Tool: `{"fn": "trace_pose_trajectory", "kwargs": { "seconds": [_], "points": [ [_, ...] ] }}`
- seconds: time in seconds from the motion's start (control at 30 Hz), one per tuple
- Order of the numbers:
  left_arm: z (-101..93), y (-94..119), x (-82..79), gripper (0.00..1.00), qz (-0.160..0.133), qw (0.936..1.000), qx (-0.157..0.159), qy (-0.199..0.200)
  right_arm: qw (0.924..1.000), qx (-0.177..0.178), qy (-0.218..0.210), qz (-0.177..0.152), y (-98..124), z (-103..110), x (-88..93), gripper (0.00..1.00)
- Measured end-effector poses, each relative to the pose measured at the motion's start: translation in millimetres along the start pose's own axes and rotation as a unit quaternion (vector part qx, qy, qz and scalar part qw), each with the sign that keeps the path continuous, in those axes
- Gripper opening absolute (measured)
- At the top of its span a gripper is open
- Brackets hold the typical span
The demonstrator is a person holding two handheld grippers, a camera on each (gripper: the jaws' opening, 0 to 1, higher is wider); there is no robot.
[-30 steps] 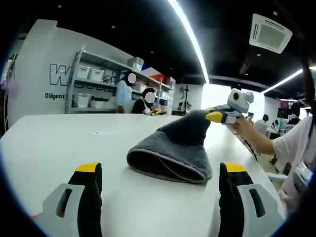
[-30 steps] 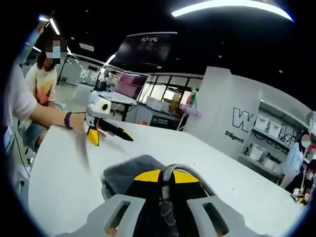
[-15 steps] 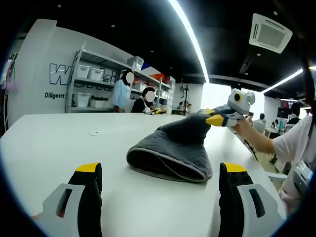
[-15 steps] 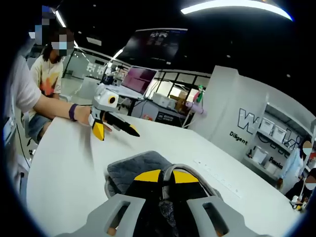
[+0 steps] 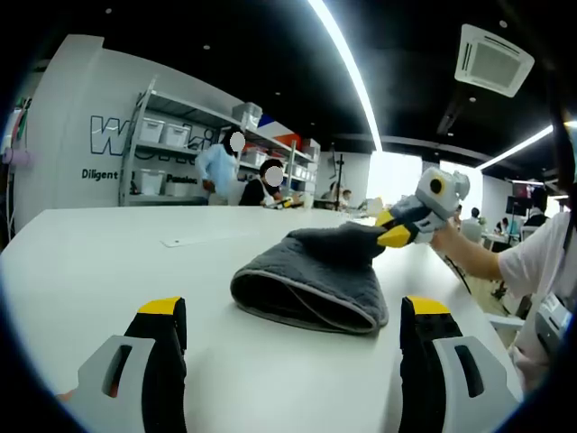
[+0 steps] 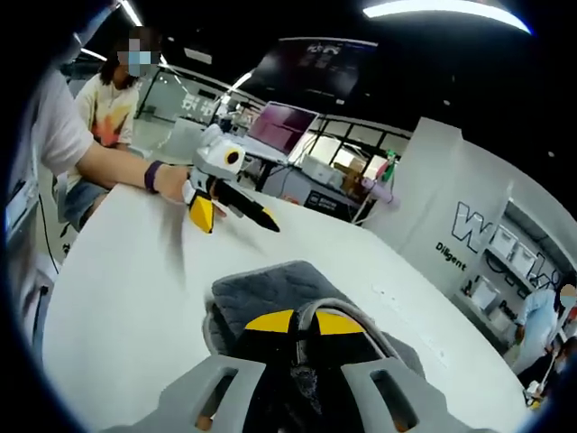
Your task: Fold the towel on the table until its edges align and the towel forms a compact rectangular stack.
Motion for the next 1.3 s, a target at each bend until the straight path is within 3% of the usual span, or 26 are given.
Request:
{"fn": "trace_pose_trajectory", "kwargs": {
  "seconds": [0.47,0.7,1.03,1.3],
  "points": [
    [-0.4,0,-0.5,0.97,0.001,1.0,0.0,0.0,0.9997,-0.023,-0.004,0.007,-6,9,4.5,0.03],
    [-1.5,-2,3.9,0.97,0.009,1.0,0.003,-0.001,0.9998,-0.021,-0.006,-0.004,-3,6,-3.0,0.03],
    [-3.5,-2,5.6,0.97,0.011,0.9999,0.004,-0.002,0.9965,0.046,-0.054,-0.043,29,-46,-20.3,0.03],
    [-7.9,-5,9.0,0.97,0.019,0.9997,0.013,-0.002,0.9939,0.081,-0.051,-0.055,46,-71,-33.5,0.03]
  ]
}}
Point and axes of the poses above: the point that each gripper's makers call its tool centre point, and the gripper's own axes: y roughly backward along the fingers, z roughly to its left, x roughly out of its underside, the point moved 2 cm from there along y, roughly backward along the fingers, and after that the axes turned 12 degrees about y, right-handed, at the moved point
